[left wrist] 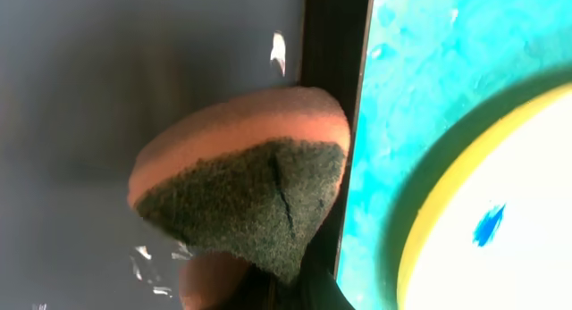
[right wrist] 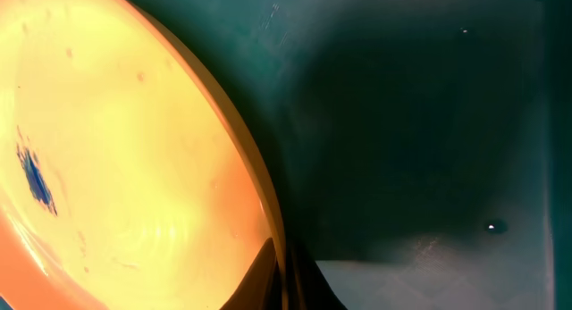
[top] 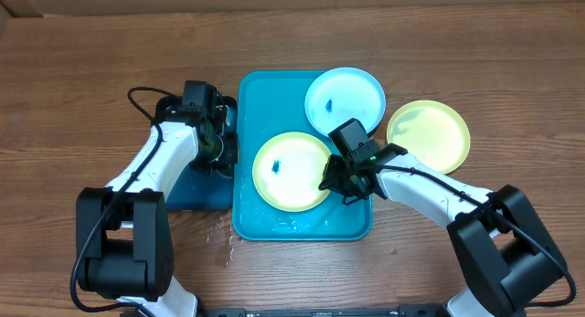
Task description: Clean dirty plates on tray and stack at the side
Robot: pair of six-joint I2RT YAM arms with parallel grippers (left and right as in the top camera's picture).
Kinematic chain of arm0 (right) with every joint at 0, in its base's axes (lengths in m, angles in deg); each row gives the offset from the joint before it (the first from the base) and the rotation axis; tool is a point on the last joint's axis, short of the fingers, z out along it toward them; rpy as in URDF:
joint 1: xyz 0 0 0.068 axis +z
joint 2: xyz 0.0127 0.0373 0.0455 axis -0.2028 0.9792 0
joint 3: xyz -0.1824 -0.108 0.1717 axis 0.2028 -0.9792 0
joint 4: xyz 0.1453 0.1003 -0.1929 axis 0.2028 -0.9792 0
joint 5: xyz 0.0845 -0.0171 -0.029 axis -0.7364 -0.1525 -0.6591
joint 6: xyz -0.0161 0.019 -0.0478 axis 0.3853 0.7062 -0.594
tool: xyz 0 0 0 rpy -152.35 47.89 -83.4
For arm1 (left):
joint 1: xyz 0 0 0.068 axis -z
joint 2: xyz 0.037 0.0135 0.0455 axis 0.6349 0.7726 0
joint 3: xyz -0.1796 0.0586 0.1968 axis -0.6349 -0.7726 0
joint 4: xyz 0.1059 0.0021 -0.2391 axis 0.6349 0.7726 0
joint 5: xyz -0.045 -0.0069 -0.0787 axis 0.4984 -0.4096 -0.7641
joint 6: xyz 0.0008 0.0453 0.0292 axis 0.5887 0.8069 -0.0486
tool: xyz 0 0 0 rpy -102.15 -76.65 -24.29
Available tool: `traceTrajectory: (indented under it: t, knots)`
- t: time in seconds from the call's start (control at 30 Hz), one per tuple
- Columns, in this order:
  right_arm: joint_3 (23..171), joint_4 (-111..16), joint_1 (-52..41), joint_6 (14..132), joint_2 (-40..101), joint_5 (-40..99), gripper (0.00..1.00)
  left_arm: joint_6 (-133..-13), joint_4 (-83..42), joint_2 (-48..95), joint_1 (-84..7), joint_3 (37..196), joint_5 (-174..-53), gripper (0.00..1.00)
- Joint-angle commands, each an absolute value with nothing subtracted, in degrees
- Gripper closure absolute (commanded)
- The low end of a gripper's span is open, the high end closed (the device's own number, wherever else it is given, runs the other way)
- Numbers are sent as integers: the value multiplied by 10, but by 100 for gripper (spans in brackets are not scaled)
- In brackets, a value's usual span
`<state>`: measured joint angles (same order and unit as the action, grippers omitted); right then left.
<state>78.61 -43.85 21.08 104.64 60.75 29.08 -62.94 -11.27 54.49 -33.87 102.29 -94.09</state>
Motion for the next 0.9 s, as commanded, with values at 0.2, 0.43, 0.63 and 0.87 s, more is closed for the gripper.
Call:
traceTrajectory:
  t: [0.2, 0.43, 0.63, 0.87]
  knots:
    - [796, -435, 215, 1044, 613, 292, 96, -650, 3, 553, -335, 1120, -806, 96]
    - [796, -435, 215, 1044, 613, 292, 92, -697, 99, 552, -335, 1215, -725, 96]
    - [796, -435, 215, 1044, 613, 292, 92, -704, 136, 552, -335, 1262, -705, 96]
    - [796, -434, 217, 1044, 613, 292, 87, -703, 150, 552, -335, 1262, -701, 96]
